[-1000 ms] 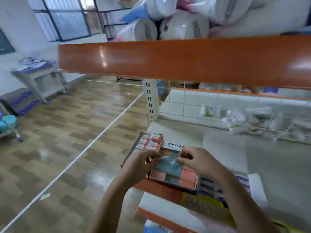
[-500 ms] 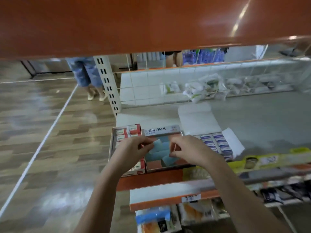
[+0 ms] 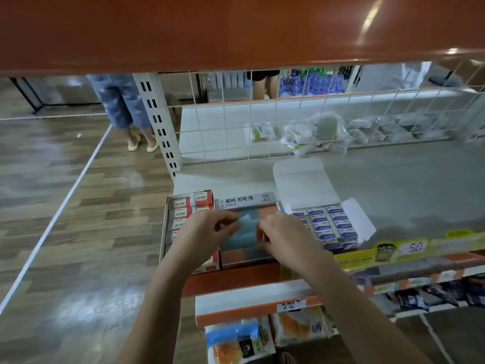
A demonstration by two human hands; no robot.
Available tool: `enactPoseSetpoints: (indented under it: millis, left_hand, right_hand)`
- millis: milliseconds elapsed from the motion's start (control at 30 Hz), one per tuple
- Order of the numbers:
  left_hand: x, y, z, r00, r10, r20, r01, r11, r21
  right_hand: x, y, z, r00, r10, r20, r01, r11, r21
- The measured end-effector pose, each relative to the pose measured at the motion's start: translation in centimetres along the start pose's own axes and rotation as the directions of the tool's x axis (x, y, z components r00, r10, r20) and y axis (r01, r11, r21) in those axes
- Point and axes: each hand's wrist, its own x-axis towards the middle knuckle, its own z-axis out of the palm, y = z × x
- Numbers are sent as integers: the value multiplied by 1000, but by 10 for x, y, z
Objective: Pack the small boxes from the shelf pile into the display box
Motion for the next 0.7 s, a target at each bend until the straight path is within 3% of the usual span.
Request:
enactPoseSetpoints:
  millis: [133, 267, 400, 700]
  left_hand:
    - [4, 7, 0, 1000, 13, 17, -14, 1000, 15]
    - [15, 15, 9, 998, 25, 61, -25, 1000, -6]
    - [23, 26, 27, 989, 41, 141, -38, 999, -30]
    - [29, 38, 46, 970, 83, 230, -101, 993, 69]
  right_hand:
    - [-2, 10, -6, 996, -21, -92, 26, 998, 51]
    - [-4, 34, -18, 982, 83, -171, -71, 995, 75]
    - [-8, 52, -20, 975, 195, -109, -173, 968, 183]
    - [-16, 65, -15, 960, 277, -35, -242, 887, 394]
